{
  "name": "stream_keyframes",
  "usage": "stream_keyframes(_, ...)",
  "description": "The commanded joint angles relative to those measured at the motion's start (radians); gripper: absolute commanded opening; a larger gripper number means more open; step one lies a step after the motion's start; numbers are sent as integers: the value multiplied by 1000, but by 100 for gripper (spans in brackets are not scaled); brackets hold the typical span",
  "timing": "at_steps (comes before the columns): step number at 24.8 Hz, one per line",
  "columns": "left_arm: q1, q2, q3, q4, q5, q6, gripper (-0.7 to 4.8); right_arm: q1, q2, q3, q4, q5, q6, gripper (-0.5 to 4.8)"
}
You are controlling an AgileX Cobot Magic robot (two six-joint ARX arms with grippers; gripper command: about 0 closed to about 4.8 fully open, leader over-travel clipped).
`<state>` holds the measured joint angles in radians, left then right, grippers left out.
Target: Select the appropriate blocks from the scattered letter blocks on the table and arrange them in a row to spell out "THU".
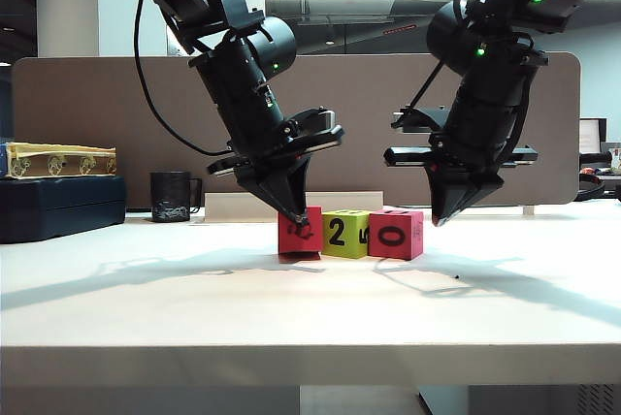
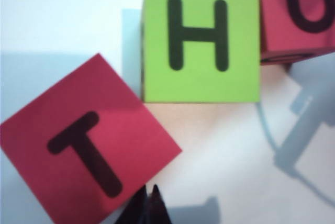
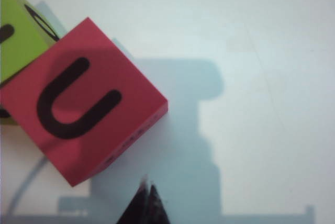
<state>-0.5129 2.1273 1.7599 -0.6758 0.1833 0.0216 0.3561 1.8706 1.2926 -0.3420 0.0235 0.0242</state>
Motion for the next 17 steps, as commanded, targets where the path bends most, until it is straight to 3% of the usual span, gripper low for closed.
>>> stream_keyframes(1, -2, 0, 5, -24, -10, -3, -6, 0, -7, 3, -2, 0, -3, -6)
stream_keyframes(17, -1, 50, 5, 12, -105, 24, -6, 0, -7, 3, -5, -3, -3, -6)
